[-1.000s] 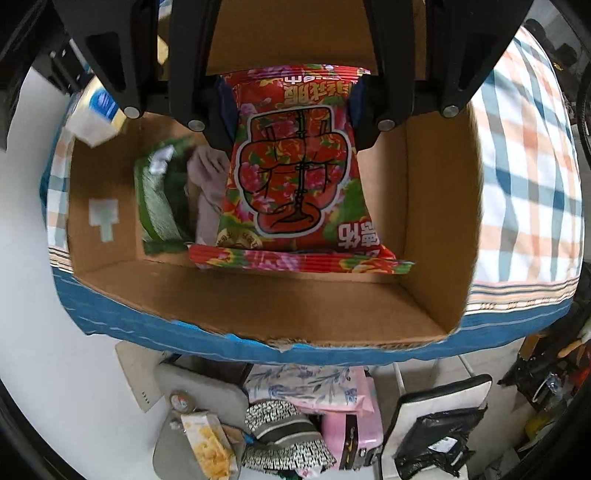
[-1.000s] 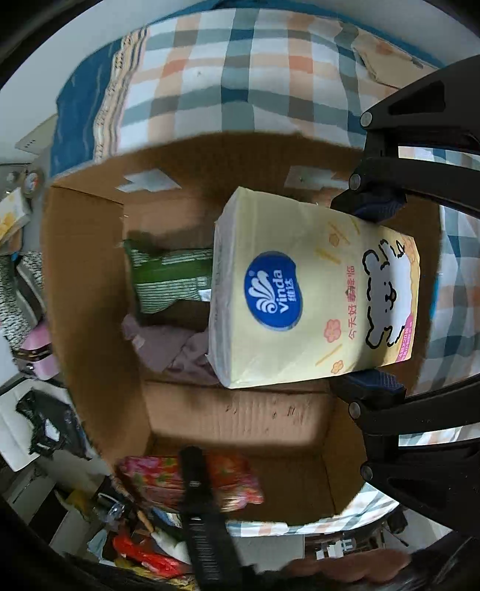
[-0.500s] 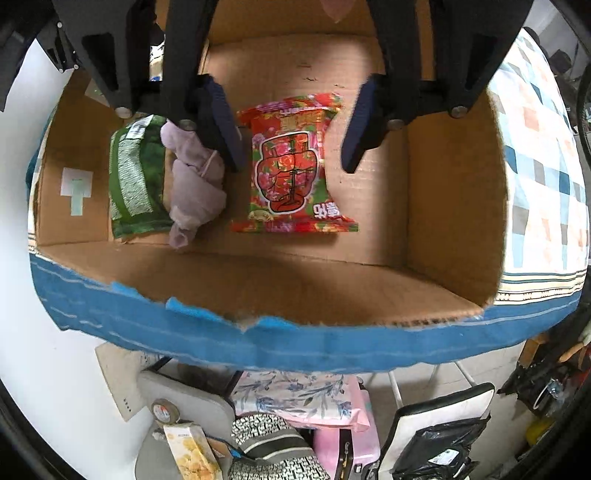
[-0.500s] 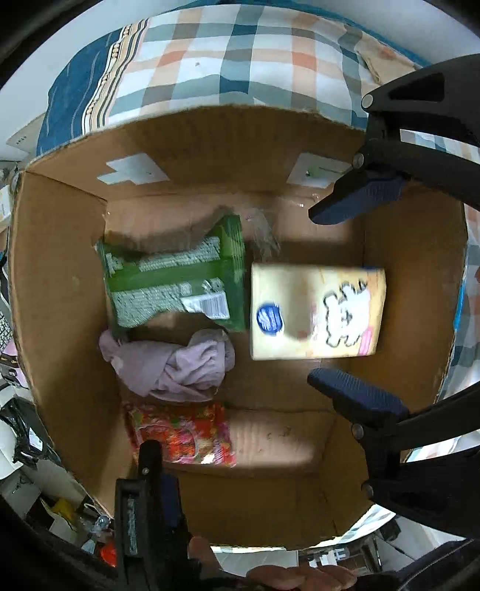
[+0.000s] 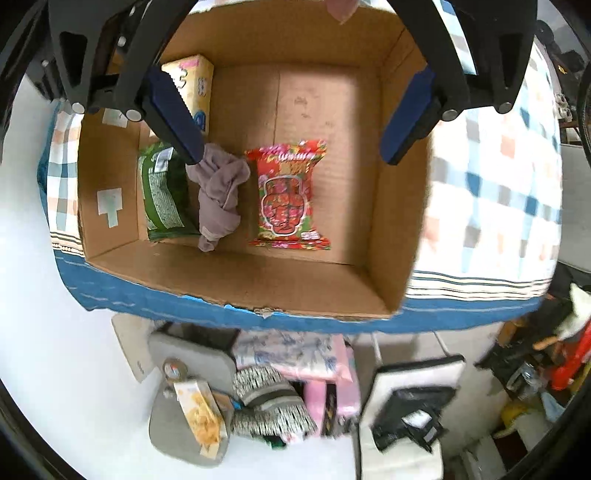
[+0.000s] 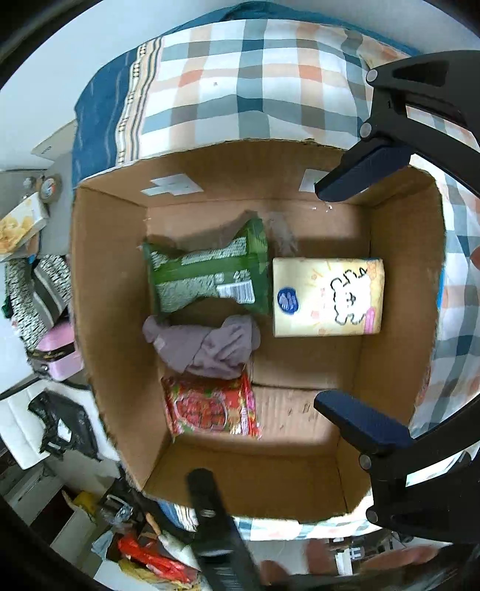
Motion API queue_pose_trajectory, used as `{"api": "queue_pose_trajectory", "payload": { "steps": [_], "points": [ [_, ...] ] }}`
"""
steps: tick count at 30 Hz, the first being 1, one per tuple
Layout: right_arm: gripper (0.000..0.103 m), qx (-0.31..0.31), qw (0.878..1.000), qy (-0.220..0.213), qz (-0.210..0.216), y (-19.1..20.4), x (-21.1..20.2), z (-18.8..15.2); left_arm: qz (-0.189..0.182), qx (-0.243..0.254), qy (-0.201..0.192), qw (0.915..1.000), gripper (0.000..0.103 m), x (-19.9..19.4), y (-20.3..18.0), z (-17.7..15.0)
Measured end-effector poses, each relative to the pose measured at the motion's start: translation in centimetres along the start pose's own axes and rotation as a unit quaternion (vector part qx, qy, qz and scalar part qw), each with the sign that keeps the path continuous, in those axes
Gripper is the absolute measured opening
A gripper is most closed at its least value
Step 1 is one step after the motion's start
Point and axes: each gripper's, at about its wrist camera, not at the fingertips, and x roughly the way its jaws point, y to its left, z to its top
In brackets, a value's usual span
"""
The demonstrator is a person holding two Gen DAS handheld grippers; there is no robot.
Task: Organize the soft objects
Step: 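Withdraw both tools toward the orange bag and tube snack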
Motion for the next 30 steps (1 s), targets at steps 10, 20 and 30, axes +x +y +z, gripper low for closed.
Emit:
{"api": "queue_pose_trajectory", "payload": {
  "steps": [10,20,30],
  "points": [
    [0.103,-0.022,0.997,-0.073,-0.028,1.8,-6.2,-2.8,0.027,0.006,-0.083,0.9962,0.098,-7.0,0.7,-5.2],
    [0.103,0.021,0.989,-0.137,-0.045,3.0,-12.5,-7.4,0.019,0.047,-0.137,0.9892,0.098,-12.8,1.4,-8.8],
    [0.103,0.094,0.990,-0.107,0.000,3.3,-11.2,-13.5,0.018,0.035,-0.118,0.9923,0.098,-11.8,6.0,-13.8]
  ]
}}
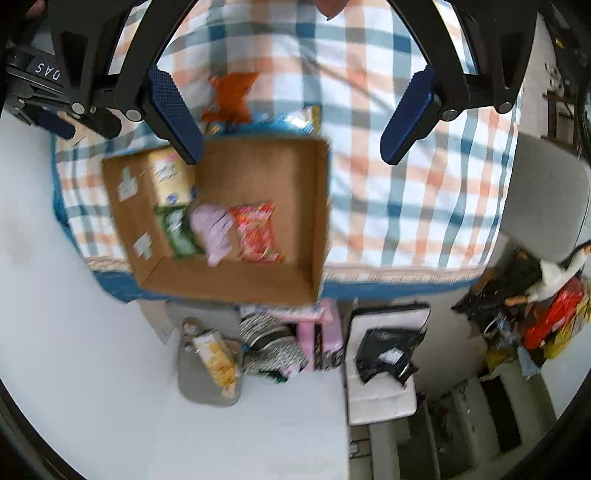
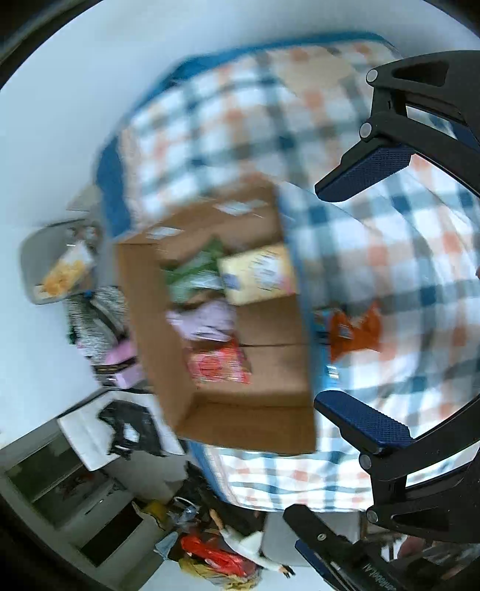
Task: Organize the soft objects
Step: 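Withdraw both tools toward the orange bag and tube snack, then grasp the blue-and-gold tube snack with the left tool while the right tool grasps the orange bag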
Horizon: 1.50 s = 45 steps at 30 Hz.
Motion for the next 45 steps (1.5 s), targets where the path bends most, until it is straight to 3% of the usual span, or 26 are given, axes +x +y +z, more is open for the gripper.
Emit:
{"api": "queue_pose_trajectory", "payload": {
  "steps": [5,11,14,19,20,22,26,30,35,37,40,42,45],
  "points": [
    [0.103,0.005,0.996,0.085,0.024,0.6,6.4,-4.4,0.026,-0.027,0.065,0.9972,0.098,4.1,2.9,-4.2],
    [0.103,-0.007,0.990,0.135,0.036,2.4,13.8,-7.0,0.057,-0.055,0.123,0.9892,0.098,8.9,6.0,-8.5],
    [0.100,-0.013,0.988,0.151,0.038,3.3,16.6,-7.4,0.061,-0.039,0.142,0.9873,0.098,10.5,6.3,-9.3],
    [0.074,-0.014,0.984,0.173,0.036,4.1,20.7,-7.7,0.072,0.002,0.168,0.9831,0.098,13.2,6.1,-10.1],
    [0.065,-0.013,0.984,0.176,0.033,4.0,21.2,-7.8,0.074,0.009,0.173,0.9821,0.098,13.7,5.9,-10.2],
    [0.057,-0.011,0.985,0.172,0.031,3.6,21.4,-8.0,0.070,0.014,0.176,0.9819,0.098,14.1,5.7,-10.1],
    [0.032,0.004,0.986,0.165,0.030,1.5,19.9,-8.2,0.039,-0.003,0.185,0.9819,0.098,14.6,5.0,-10.3],
    [0.032,0.023,0.989,0.148,-0.001,-2.6,17.1,-8.2,-0.003,-0.038,0.209,0.9772,0.098,15.4,4.0,-11.4],
    [0.032,0.066,0.988,0.137,-0.035,-8.1,16.0,-7.9,-0.019,-0.057,0.221,0.9734,0.098,15.9,2.3,-12.1],
    [0.033,0.082,0.985,0.145,-0.033,-9.5,16.5,-7.8,-0.052,-0.099,0.234,0.9658,0.098,16.4,2.0,-12.0],
    [0.038,0.109,0.985,0.131,-0.011,-10.6,16.3,-7.9,-0.113,-0.204,0.236,0.9433,0.098,17.4,2.2,-11.6],
    [0.048,0.113,0.987,0.117,-0.005,-11.0,15.8,-7.9,-0.136,-0.257,0.224,0.9304,0.098,17.9,2.1,-11.6],
    [0.048,0.116,0.988,0.104,0.001,-10.7,15.3,-8.0,-0.156,-0.328,0.210,0.9077,0.098,19.5,1.7,-11.8]
  ]
}}
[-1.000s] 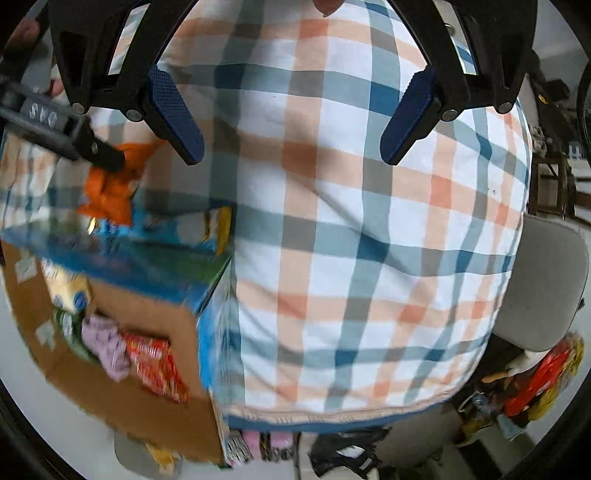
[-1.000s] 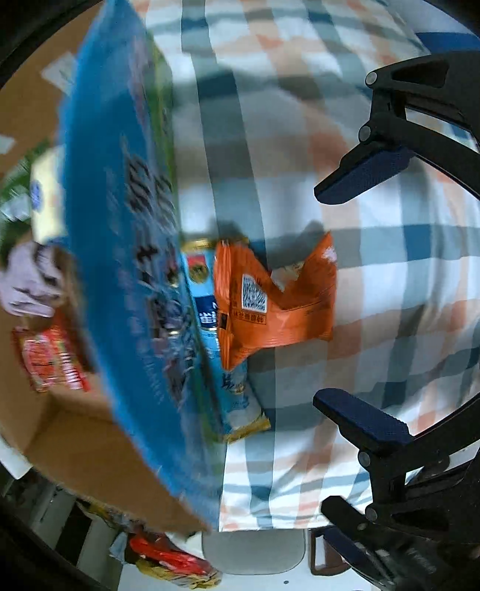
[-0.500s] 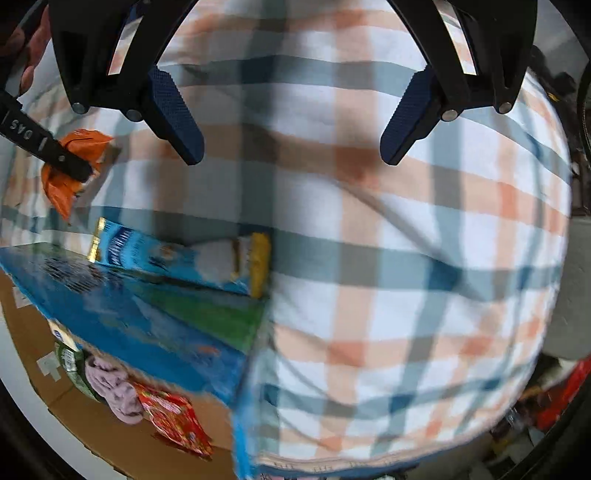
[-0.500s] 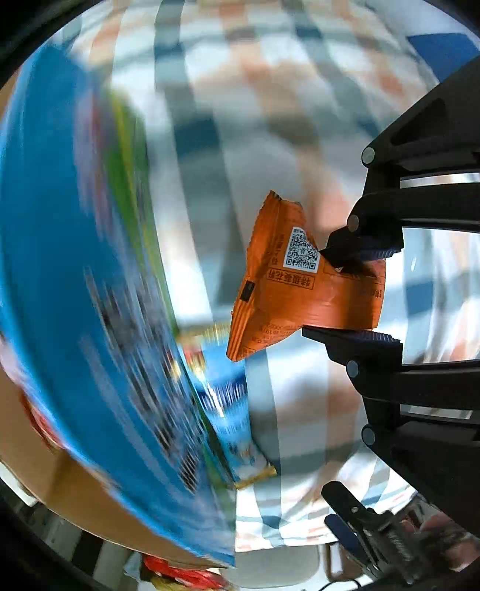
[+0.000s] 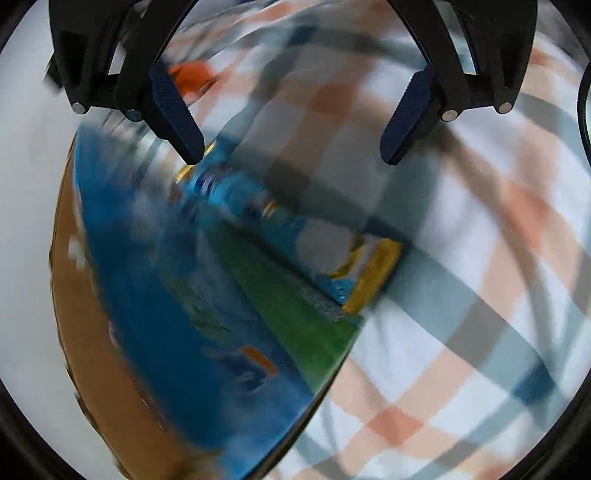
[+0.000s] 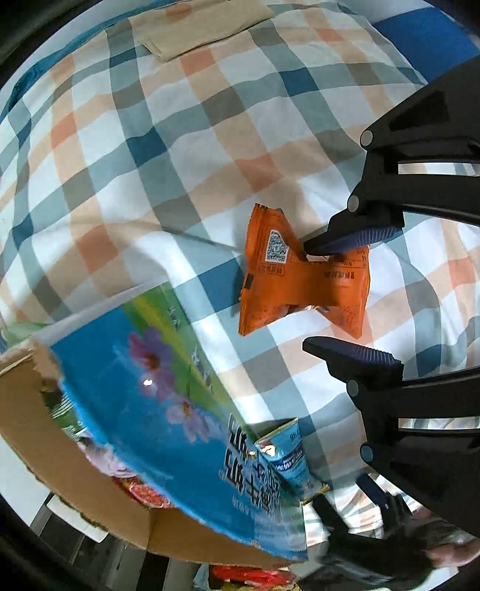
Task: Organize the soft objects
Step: 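Grasp the blue-and-gold tube snack with the left tool while the right tool grasps the orange bag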
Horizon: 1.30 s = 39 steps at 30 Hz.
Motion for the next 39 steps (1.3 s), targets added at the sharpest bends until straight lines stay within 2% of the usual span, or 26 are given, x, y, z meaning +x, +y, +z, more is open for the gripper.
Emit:
{"api": "queue_pose_trajectory", "payload": {
  "steps": [3,6,10,12,13,16,19,20,23,28,32,34,37,39],
  "points": [
    [0.048,-0.010,1.000,-0.006,-0.006,0.2,-0.6,0.0,-0.024,-0.049,-0.030,0.9981,0.097,1.0,0.3,-0.1],
    [0.048,-0.030,0.999,-0.002,-0.018,0.3,-0.9,0.1,-0.024,-0.059,-0.054,0.9965,0.095,1.4,0.0,-0.9],
    [0.048,-0.053,0.998,-0.006,-0.033,0.5,-1.8,0.4,-0.021,-0.069,-0.087,0.9936,0.087,1.3,0.7,-2.4],
    [0.048,-0.056,0.998,-0.005,-0.036,0.9,-1.7,0.7,-0.009,-0.064,-0.102,0.9927,0.075,1.2,0.7,-2.8],
    [0.048,-0.058,0.998,-0.005,-0.039,1.0,-1.8,0.7,-0.007,-0.061,-0.107,0.9924,0.075,1.1,0.8,-3.2],
    [0.048,-0.067,0.997,-0.007,-0.040,1.0,-2.4,1.0,0.004,-0.060,-0.122,0.9907,0.059,0.9,0.6,-3.9],
    [0.048,-0.080,0.996,-0.011,-0.038,1.5,-2.9,1.2,0.003,-0.064,-0.130,0.9894,0.035,0.7,0.3,-4.7],
    [0.048,-0.085,0.996,-0.011,-0.037,2.0,-2.9,1.2,-0.004,-0.058,-0.129,0.9900,0.024,-0.2,1.3,-4.5],
    [0.048,-0.099,0.994,-0.014,-0.032,2.9,-3.1,1.2,-0.004,-0.048,-0.122,0.9913,0.018,-1.6,1.9,-4.1],
    [0.048,-0.103,0.995,-0.012,-0.012,3.7,-3.1,1.2,-0.004,-0.055,-0.106,0.9929,0.013,-3.7,4.1,-5.2],
    [0.048,-0.102,0.995,-0.007,-0.006,3.3,-3.0,1.1,0.022,-0.035,-0.096,0.9945,0.010,-5.3,5.5,-6.0],
    [0.048,-0.099,0.995,-0.001,-0.008,2.9,-2.9,1.1,0.013,-0.036,-0.077,0.9963,0.010,-5.7,6.1,-5.9],
    [0.048,-0.098,0.995,0.006,-0.016,2.1,-2.7,1.4,0.005,-0.072,-0.044,0.9965,0.015,-5.1,7.3,-5.8],
    [0.048,-0.089,0.996,0.011,-0.012,1.2,-2.6,1.7,-0.007,-0.099,-0.024,0.9947,0.025,-4.1,7.5,-5.3]
  ]
}}
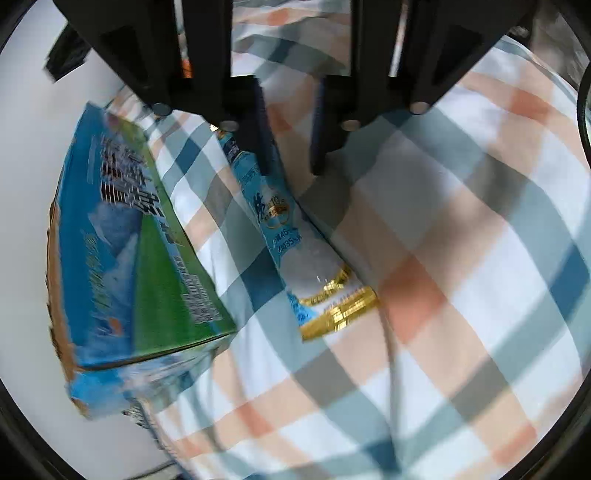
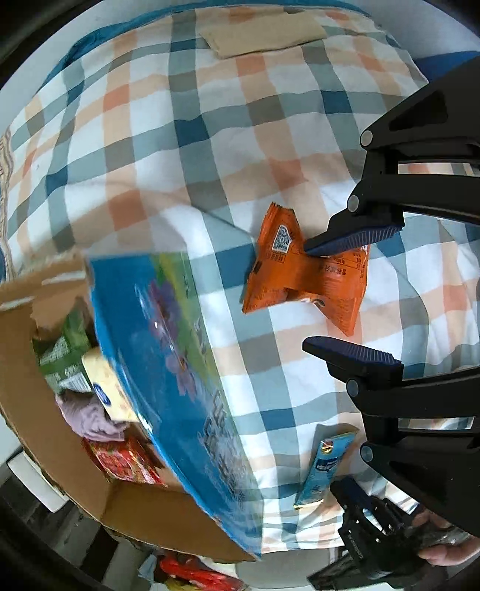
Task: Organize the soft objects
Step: 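Grasp the blue-and-gold tube snack with the left tool while the right tool grasps the orange bag, then lower both held items into the box and open both tools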
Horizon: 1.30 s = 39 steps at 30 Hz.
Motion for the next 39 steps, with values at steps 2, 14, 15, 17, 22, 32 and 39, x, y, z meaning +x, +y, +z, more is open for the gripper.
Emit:
{"api": "queue_pose_trajectory", "payload": {
  "steps": [2,14,15,17,22,32,39],
  "points": [
    [0.048,0.010,1.000,0.012,0.002,-0.5,0.5,0.3,-0.001,-0.015,0.012,0.9998,0.036,0.8,-0.4,1.0],
    [0.056,0.038,0.998,0.043,0.022,-2.0,2.2,0.0,0.098,-0.004,-0.005,0.9952,0.056,3.2,-4.0,1.5],
    [0.059,0.041,0.998,0.043,0.026,-2.2,2.3,0.0,0.104,-0.001,-0.008,0.9946,0.056,3.2,-4.2,1.5],
    [0.061,0.043,0.998,0.043,0.028,-2.3,2.2,0.1,0.118,0.003,-0.013,0.9929,0.056,3.6,-4.9,1.7],
    [0.061,0.033,0.998,0.050,0.019,-2.2,3.2,0.8,0.145,0.029,-0.039,0.9883,0.053,4.4,-7.1,1.3],
    [0.048,-0.018,0.996,0.092,-0.015,-1.2,5.4,0.2,0.160,0.159,-0.004,0.9742,0.014,2.4,-6.1,0.1],
    [0.036,-0.055,0.992,0.109,-0.004,-0.3,4.1,-1.5,0.217,0.293,-0.014,0.9309,0.014,1.3,-8.1,-3.4]
  ]
}}
